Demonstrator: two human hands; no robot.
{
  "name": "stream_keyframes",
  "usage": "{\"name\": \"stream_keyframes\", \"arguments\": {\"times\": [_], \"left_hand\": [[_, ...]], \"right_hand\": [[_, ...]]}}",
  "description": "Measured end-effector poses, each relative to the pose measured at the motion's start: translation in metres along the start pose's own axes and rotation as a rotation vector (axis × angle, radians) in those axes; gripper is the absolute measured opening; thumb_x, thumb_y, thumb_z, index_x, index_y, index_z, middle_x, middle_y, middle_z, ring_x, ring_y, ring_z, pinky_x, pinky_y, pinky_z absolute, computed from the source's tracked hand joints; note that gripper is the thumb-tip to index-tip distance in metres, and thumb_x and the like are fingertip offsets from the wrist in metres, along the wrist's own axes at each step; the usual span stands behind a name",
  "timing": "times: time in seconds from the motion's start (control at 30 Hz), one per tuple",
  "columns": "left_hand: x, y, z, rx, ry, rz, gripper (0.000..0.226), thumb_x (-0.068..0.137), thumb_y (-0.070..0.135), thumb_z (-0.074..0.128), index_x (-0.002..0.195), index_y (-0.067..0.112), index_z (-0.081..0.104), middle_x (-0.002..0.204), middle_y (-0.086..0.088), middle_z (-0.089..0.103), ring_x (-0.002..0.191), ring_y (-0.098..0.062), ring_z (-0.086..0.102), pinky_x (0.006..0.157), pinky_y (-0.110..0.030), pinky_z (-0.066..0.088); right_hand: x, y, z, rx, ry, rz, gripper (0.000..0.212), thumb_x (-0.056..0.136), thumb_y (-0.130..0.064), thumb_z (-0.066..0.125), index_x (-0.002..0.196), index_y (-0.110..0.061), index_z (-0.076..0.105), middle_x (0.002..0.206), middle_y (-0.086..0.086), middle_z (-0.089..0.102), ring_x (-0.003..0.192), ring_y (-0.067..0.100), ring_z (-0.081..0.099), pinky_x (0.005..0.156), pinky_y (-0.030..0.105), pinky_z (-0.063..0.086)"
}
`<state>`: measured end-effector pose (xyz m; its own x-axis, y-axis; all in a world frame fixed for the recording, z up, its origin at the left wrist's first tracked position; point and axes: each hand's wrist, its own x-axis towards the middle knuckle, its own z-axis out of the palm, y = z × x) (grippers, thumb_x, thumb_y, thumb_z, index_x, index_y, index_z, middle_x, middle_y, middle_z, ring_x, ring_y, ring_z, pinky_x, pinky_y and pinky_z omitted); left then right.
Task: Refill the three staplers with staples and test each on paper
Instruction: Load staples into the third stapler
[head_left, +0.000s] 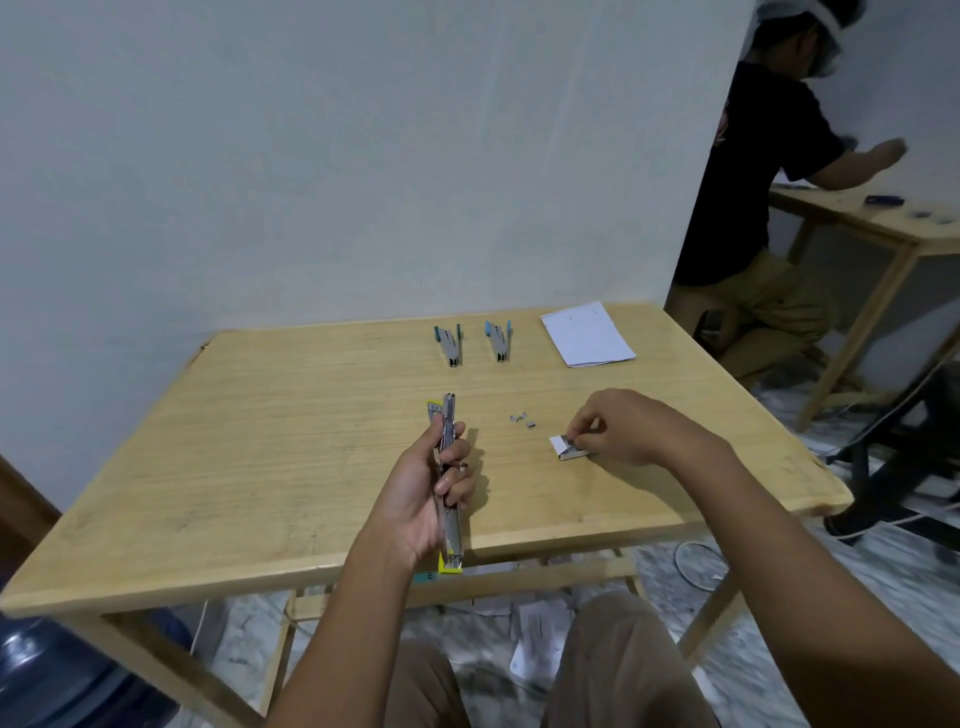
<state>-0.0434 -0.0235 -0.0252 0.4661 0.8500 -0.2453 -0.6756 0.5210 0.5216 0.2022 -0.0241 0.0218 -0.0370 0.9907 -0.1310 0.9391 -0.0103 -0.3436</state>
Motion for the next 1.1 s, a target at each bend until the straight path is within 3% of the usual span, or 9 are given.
{"name": "stream_keyframes", "arguments": {"times": [0.13,0.27,0.33,0.47,0.7,0.83,0.93,1.0,1.1], "left_hand": [[-0.001,0.0,-0.002,0.018,-0.01,0.005,0.028,0.098,0.037,0.048,0.089,0.011,0.055,0.054,0.007,0.039,0.03,-0.004,0.025,0.033,-0.018,0.019],[-0.002,0.0,-0.001,0.017,-0.006,0.005,0.028,0.099,0.037,0.047,0.089,0.011,0.054,0.054,0.006,0.039,0.03,-0.004,0.025,0.032,-0.018,0.02],[-0.002,0.0,0.0,0.012,-0.008,0.005,0.028,0.099,0.036,0.047,0.089,0.011,0.054,0.054,0.006,0.039,0.03,-0.004,0.025,0.032,-0.018,0.021],[-0.002,0.0,-0.002,0.014,-0.017,-0.003,0.029,0.099,0.037,0.047,0.089,0.011,0.055,0.054,0.006,0.04,0.03,-0.004,0.026,0.031,-0.018,0.021],[-0.001,0.0,-0.001,0.025,-0.018,0.002,0.03,0.099,0.037,0.047,0.088,0.011,0.055,0.054,0.006,0.039,0.03,-0.004,0.026,0.031,-0.018,0.021],[0.001,0.0,-0.003,0.016,-0.019,0.0,0.029,0.099,0.037,0.048,0.089,0.01,0.056,0.055,0.006,0.04,0.031,-0.004,0.027,0.031,-0.018,0.022],[0.001,-0.001,-0.004,0.005,-0.019,-0.012,0.03,0.099,0.037,0.049,0.088,0.01,0.056,0.056,0.006,0.04,0.03,-0.004,0.027,0.03,-0.018,0.023],[0.001,-0.001,-0.004,0.01,-0.021,-0.017,0.029,0.098,0.037,0.05,0.088,0.01,0.056,0.056,0.006,0.039,0.031,-0.004,0.028,0.031,-0.018,0.023],[0.002,0.0,-0.004,0.002,-0.022,-0.026,0.029,0.098,0.037,0.05,0.089,0.01,0.056,0.056,0.005,0.04,0.031,-0.005,0.028,0.032,-0.018,0.021]], "right_hand": [[0.006,-0.004,0.001,-0.135,-0.03,-0.044,0.018,0.092,-0.026,0.061,0.097,-0.032,0.078,0.104,-0.013,0.07,0.092,0.013,0.064,0.066,0.027,0.047],[0.007,-0.01,-0.011,-0.171,-0.151,-0.062,0.015,0.091,-0.026,0.065,0.086,-0.035,0.075,0.081,-0.019,0.062,0.081,0.011,0.059,0.06,0.022,0.039],[0.009,-0.013,-0.014,-0.201,-0.16,-0.062,0.012,0.09,-0.027,0.066,0.092,-0.03,0.078,0.09,-0.016,0.068,0.086,0.011,0.062,0.064,0.023,0.043],[0.009,-0.011,-0.012,-0.226,-0.123,-0.081,0.013,0.092,-0.029,0.062,0.082,-0.032,0.07,0.099,-0.013,0.068,0.09,0.012,0.063,0.064,0.024,0.043],[0.003,0.006,0.007,0.192,0.154,-0.089,0.015,0.094,-0.027,0.059,0.081,-0.033,0.065,0.086,-0.013,0.069,0.079,0.012,0.063,0.072,0.028,0.051],[0.001,0.007,0.015,0.405,0.304,-0.102,0.016,0.094,-0.016,0.061,0.084,-0.029,0.064,0.078,-0.009,0.065,0.062,0.001,0.053,0.061,0.013,0.044],[-0.001,0.004,0.017,0.532,0.381,-0.133,0.02,0.093,-0.009,0.06,0.089,-0.028,0.062,0.079,-0.007,0.062,0.062,-0.001,0.051,0.062,0.011,0.044],[-0.001,0.002,0.018,0.588,0.403,-0.141,0.021,0.094,-0.007,0.057,0.089,-0.027,0.063,0.081,-0.002,0.065,0.064,0.001,0.053,0.064,0.015,0.047],[-0.001,-0.007,0.02,0.758,0.38,-0.123,0.022,0.097,-0.006,0.056,0.085,-0.022,0.066,0.082,0.008,0.068,0.067,0.011,0.062,0.071,0.033,0.054]]}}
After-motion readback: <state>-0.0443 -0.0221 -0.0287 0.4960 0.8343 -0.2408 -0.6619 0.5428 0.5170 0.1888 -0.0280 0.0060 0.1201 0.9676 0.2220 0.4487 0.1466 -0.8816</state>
